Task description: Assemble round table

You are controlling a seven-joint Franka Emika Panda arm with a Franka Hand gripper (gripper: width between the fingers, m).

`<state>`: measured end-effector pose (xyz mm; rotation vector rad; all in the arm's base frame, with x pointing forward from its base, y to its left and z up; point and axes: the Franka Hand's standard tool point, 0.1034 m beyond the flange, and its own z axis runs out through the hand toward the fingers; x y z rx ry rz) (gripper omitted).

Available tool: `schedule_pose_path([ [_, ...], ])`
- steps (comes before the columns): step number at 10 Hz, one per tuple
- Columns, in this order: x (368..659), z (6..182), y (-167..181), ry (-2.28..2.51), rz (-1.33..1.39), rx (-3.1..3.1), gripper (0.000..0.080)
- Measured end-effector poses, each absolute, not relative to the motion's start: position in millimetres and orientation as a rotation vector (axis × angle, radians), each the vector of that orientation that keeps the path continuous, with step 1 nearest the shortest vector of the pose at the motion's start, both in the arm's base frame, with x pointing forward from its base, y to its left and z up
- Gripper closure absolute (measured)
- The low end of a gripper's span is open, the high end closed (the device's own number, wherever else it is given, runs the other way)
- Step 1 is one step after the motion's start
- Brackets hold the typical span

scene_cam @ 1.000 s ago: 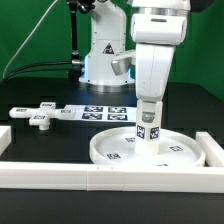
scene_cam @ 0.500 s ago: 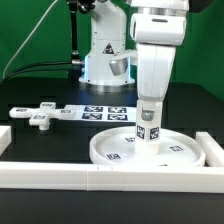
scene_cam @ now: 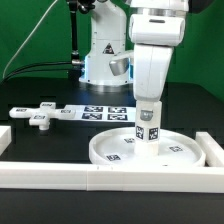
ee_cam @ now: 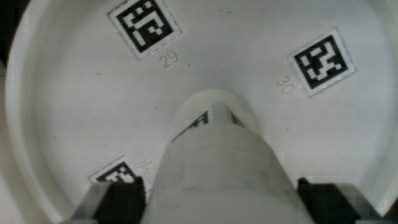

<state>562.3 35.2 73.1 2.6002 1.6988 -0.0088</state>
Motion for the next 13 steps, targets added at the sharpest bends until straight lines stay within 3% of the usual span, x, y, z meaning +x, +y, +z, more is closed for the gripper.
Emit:
schedule_pose_path([
  [4, 560.2, 72.8, 38.1, 1.032, -0.007, 2.937, 0.0392],
  [10, 561.5, 73.0, 39.9, 0.514, 0.025, 3.076, 0.039],
  [13, 560.0, 72.4, 38.6, -0.163, 0.017, 3.165, 0.039],
])
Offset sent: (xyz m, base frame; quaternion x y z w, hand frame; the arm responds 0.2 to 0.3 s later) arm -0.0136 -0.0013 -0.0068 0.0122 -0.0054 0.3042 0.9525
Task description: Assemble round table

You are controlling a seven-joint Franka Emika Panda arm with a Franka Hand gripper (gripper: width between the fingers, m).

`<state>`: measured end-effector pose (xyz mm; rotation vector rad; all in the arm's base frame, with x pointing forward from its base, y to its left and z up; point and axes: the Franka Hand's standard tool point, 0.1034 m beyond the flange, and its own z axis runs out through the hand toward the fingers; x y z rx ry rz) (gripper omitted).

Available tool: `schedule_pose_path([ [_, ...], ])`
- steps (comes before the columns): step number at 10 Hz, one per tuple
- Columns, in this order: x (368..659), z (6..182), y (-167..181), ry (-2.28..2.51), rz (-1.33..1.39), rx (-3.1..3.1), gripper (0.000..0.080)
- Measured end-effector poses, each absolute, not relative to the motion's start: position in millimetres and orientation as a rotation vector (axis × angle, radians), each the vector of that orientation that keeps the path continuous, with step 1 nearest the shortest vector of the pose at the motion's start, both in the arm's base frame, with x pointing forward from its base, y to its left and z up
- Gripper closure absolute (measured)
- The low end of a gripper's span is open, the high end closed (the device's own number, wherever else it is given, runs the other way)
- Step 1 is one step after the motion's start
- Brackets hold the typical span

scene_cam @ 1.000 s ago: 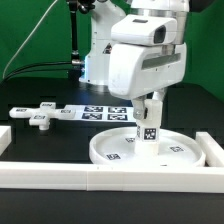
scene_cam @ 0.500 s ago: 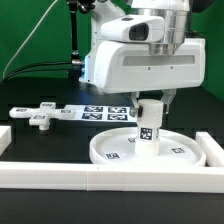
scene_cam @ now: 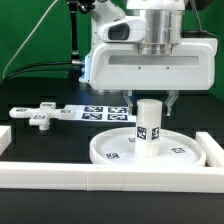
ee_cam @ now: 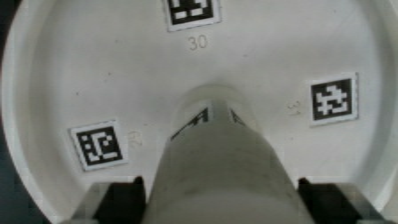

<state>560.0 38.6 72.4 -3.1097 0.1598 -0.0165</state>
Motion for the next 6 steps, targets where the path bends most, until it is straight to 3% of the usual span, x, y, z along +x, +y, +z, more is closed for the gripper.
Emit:
schedule_pose_path([
  [3, 559.8, 71.8, 39.9, 0.721, 0.0, -2.998, 0.039],
  [6, 560.3, 72.0, 40.3, 0.921, 0.002, -2.94, 0.039],
])
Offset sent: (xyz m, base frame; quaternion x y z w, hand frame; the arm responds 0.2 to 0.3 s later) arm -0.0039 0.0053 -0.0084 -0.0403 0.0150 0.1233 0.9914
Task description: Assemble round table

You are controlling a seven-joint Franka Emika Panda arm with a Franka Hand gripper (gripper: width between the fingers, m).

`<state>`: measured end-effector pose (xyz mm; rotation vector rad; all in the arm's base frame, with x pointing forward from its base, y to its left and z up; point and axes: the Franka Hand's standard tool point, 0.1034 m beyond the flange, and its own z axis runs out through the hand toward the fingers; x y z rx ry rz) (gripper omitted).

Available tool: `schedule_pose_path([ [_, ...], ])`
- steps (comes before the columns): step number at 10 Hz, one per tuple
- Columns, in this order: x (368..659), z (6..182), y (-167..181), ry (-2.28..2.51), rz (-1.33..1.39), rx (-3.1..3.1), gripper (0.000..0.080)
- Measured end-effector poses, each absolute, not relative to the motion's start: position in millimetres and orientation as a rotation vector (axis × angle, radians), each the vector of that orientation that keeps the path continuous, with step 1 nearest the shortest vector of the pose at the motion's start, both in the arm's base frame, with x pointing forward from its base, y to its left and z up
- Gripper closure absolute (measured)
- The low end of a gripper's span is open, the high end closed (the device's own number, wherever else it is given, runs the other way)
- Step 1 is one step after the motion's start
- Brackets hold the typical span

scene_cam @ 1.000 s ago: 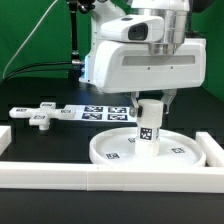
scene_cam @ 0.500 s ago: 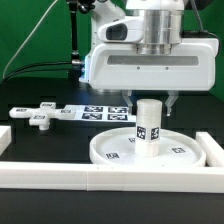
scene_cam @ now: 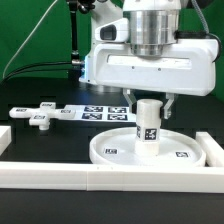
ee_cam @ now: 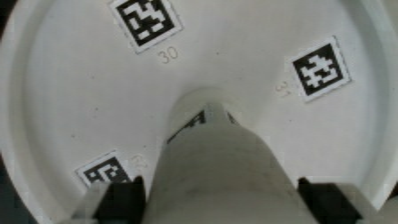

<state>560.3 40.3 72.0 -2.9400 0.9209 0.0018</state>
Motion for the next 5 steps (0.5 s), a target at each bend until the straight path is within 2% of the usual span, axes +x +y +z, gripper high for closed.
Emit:
schedule_pose_path([
  [3, 560.3, 71.9, 40.2, 1.187, 0.017, -2.829, 0.039],
  [5, 560.2, 72.0, 37.9, 1.531, 0.059, -2.612, 0.039],
])
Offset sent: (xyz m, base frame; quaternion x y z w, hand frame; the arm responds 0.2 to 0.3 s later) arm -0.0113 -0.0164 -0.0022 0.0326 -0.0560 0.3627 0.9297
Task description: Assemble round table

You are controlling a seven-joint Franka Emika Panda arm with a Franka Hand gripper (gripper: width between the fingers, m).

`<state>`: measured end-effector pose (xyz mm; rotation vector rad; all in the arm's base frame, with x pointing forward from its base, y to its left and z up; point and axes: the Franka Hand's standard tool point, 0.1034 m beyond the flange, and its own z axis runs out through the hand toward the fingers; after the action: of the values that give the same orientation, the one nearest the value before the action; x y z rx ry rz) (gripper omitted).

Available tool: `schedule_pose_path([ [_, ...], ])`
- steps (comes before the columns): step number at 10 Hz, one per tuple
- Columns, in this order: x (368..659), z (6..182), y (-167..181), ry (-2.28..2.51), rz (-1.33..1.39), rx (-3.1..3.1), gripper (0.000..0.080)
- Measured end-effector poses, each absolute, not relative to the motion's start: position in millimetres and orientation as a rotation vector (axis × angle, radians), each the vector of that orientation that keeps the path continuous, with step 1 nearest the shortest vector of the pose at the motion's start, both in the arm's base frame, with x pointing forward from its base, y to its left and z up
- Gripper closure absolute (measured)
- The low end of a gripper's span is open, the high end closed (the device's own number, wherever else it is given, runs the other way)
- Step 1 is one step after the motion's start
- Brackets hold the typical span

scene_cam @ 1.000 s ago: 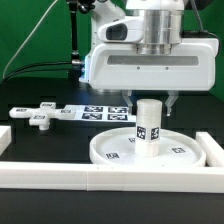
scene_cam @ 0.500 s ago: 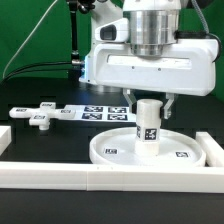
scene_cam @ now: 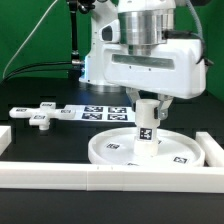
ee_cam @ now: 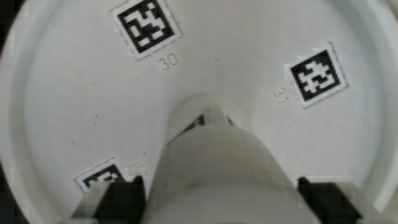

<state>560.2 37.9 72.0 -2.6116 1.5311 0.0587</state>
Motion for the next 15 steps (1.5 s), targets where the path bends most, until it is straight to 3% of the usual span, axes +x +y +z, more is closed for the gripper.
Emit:
schedule_pose_path([
  [5, 561, 71.7, 40, 1.901, 0.116, -2.296, 0.039],
  [6, 561, 71.7, 40, 1.885, 0.115, -2.309, 0.0225],
  [7, 561, 71.7, 41, 1.88, 0.115, -2.312, 0.0173],
  [10, 552, 82.0, 50, 1.483, 0.114, -2.613, 0.0151],
  [15, 552, 79.8, 53, 1.455, 0.117, -2.642, 0.015],
])
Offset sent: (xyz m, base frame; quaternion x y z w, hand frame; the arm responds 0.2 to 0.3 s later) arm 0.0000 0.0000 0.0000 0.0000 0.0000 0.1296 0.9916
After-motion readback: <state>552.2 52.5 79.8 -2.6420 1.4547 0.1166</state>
